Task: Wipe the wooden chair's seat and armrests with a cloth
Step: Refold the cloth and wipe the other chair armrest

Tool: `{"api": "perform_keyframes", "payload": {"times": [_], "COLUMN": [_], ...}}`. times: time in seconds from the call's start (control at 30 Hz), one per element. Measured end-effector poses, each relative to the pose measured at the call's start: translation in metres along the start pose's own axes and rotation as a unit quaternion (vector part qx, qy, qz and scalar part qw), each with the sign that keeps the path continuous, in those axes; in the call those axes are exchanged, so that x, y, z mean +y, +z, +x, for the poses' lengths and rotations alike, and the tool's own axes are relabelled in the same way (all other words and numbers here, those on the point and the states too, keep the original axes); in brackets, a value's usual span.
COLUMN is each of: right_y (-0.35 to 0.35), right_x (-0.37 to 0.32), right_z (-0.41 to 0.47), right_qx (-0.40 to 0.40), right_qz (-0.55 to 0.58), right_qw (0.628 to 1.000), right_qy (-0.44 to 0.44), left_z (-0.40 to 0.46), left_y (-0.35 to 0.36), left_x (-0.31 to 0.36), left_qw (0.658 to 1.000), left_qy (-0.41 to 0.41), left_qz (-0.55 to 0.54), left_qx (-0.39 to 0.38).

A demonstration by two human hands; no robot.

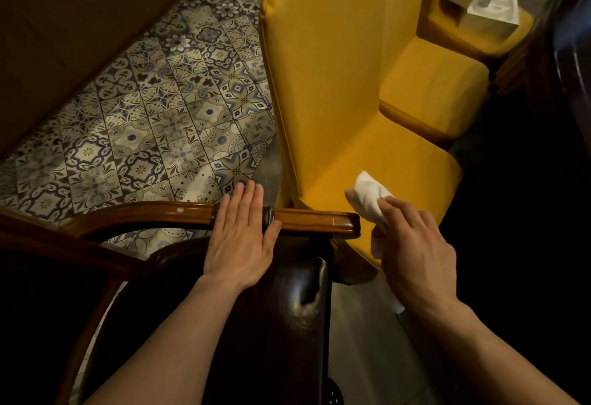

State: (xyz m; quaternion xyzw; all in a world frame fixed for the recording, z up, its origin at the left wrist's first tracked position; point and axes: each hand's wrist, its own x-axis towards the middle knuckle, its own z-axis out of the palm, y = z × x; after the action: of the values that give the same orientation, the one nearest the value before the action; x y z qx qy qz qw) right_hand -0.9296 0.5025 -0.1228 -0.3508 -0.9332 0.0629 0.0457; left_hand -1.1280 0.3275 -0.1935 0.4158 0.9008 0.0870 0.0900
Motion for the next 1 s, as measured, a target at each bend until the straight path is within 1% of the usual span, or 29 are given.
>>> {"api": "perform_keyframes", "payload": {"times": [0.13,0.2,0.3,0.4,0.5,0.6,0.63,0.7,0.77,0.83,0.9,0.93,1.0], "right_y": [-0.013,-0.015,-0.015,-0.014,-0.01,-0.003,0.0,0.008,0.013,0.017,0.02,0.021,0.021], "right_x": [-0.021,-0.032,-0.053,-0.077,-0.1,-0.112,-0.113,-0.112,-0.111,-0.11,-0.107,-0.105,-0.099], "right_z": [0.016,0.019,0.023,0.028,0.032,0.034,0.035,0.034,0.031,0.028,0.025,0.024,0.021], "right_qx": [-0.01,-0.019,-0.012,-0.002,-0.007,-0.022,-0.027,-0.045,-0.068,-0.08,-0.081,-0.079,-0.054], "right_qz": [0.047,0.052,0.056,0.047,0.05,0.031,0.027,0.028,0.046,0.096,0.162,0.192,0.222], "right_qw": [0.998,0.996,0.992,0.99,0.988,0.985,0.984,0.979,0.971,0.966,0.96,0.956,0.956], "right_qy": [-0.046,-0.071,-0.109,-0.129,-0.149,-0.168,-0.176,-0.199,-0.224,-0.227,-0.213,-0.208,-0.184], "left_z": [0.0,0.0,0.0,-0.001,-0.002,-0.004,-0.004,-0.005,-0.005,-0.005,-0.004,-0.003,-0.003], "left_y": [-0.001,-0.001,-0.002,-0.004,-0.007,-0.011,-0.012,-0.015,-0.022,-0.029,-0.033,-0.034,-0.034], "left_x": [0.0,0.001,0.001,-0.001,-0.003,-0.004,-0.004,-0.003,-0.006,-0.009,-0.009,-0.007,-0.003], "left_qw": [1.0,1.0,1.0,1.0,0.996,0.974,0.966,0.96,0.962,0.976,0.983,0.983,0.984], "left_qy": [0.002,0.002,0.007,0.012,0.016,-0.046,-0.053,-0.04,-0.015,0.033,0.101,0.122,0.124], "left_qz": [0.002,0.001,0.002,-0.024,-0.087,-0.222,-0.253,-0.274,-0.267,-0.205,-0.142,-0.129,-0.125], "left_qx": [0.001,0.003,-0.004,-0.007,0.006,0.023,0.031,0.042,0.056,0.067,0.051,0.036,0.019]}}
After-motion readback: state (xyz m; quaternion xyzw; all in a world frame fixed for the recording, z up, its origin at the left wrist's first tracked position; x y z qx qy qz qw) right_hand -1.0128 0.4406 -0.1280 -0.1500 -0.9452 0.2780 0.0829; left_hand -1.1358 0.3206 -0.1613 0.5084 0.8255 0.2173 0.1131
